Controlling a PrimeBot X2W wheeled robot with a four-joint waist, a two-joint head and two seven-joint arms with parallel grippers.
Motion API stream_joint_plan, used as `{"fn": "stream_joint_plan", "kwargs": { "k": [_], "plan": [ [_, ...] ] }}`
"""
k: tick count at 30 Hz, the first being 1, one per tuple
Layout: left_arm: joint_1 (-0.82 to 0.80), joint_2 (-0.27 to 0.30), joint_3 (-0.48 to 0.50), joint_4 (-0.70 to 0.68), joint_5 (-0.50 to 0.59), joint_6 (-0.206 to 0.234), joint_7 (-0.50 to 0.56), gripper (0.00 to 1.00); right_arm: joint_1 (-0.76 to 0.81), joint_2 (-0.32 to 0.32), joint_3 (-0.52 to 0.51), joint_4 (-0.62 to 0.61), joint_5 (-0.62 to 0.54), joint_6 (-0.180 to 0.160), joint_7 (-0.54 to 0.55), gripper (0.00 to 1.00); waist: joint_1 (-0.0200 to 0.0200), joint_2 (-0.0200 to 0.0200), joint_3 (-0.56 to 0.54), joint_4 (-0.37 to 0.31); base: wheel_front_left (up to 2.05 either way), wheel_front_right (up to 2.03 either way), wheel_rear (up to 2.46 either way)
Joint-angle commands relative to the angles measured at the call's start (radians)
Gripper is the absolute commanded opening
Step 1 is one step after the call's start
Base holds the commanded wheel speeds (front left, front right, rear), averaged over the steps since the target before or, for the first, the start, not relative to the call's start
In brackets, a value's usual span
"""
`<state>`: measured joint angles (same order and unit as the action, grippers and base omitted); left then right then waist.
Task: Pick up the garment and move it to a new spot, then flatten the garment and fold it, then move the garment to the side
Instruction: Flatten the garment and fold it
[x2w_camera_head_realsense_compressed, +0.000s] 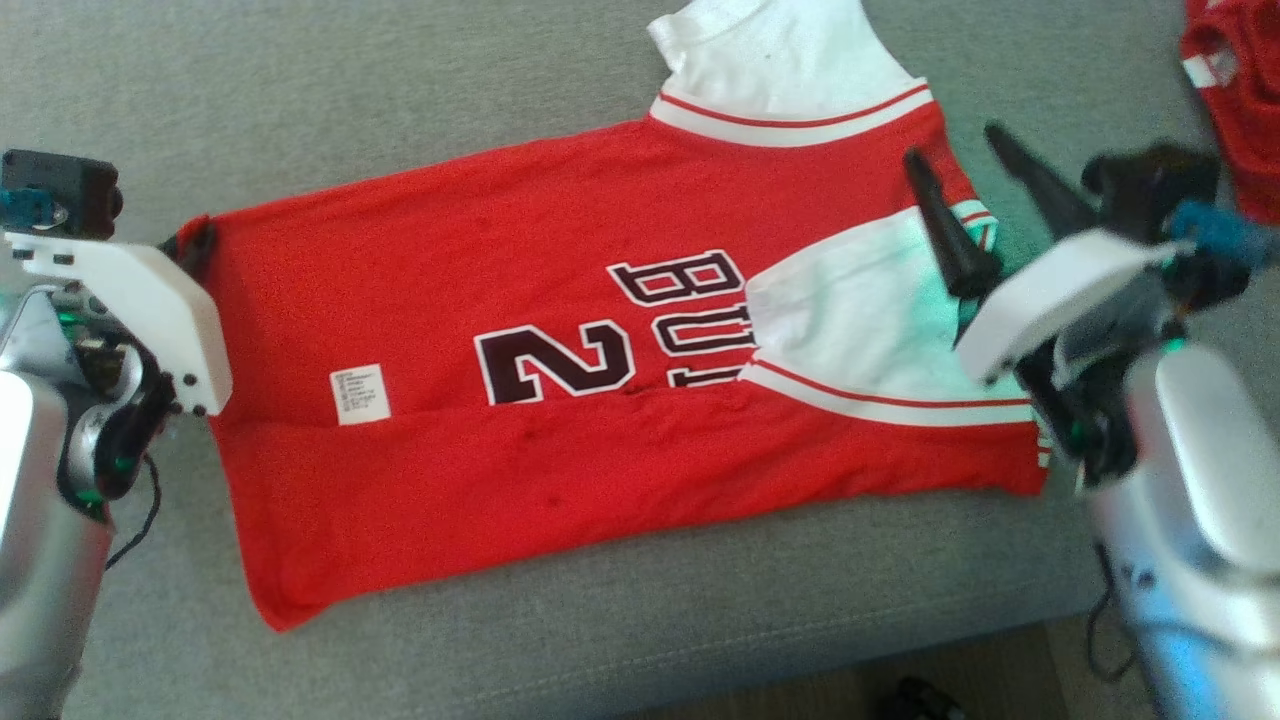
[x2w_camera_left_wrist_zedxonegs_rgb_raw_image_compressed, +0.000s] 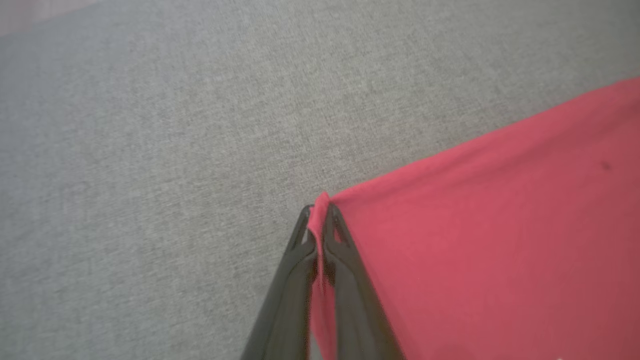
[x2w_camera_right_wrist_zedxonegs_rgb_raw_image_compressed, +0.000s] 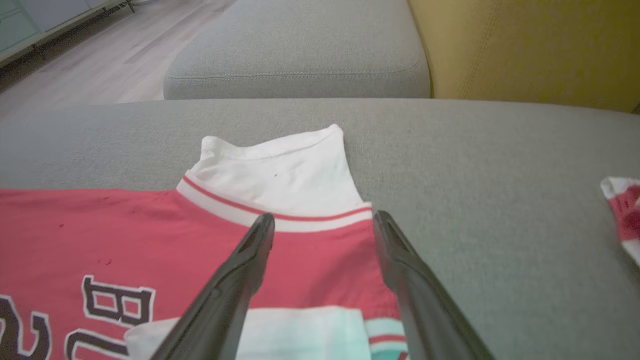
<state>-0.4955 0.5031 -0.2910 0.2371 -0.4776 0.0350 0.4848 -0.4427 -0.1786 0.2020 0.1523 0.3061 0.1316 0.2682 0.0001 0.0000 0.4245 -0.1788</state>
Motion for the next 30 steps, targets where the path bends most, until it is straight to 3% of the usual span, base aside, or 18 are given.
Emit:
{"fn": "stream_joint_plan", "kwargs": {
  "k": [1,6,19,30],
  "plan": [
    [-0.041,0.042,0.040,-0.040,0.006,0.004,-0.020,0.00,-0.063,-0.019,0.011,-0.015,-0.013,-0.001,0.013,1.00,-0.0001,0.0000,0.001,0.014,0.00,0.00,0.00],
    [-0.048,0.011,0.031,-0.084,0.006,0.006,-0.070,0.00,-0.210,-0.034,0.000,0.104,-0.042,-0.001,0.044,1.00,-0.0001,0.0000,0.015,0.060,0.00,0.00,0.00],
    [-0.129,-0.105,-0.078,-0.078,0.044,-0.029,-0.166,0.00,-0.558,-0.039,-0.069,0.615,-0.114,-0.001,0.099,1.00,-0.0001,0.0000,0.063,0.223,0.00,0.00,0.00],
    [-0.201,-0.160,-0.110,0.012,0.050,-0.047,-0.224,0.00,-0.698,-0.031,-0.085,0.843,-0.154,-0.001,0.078,1.00,-0.0001,0.0000,0.098,0.256,0.00,0.00,0.00]
  ]
}}
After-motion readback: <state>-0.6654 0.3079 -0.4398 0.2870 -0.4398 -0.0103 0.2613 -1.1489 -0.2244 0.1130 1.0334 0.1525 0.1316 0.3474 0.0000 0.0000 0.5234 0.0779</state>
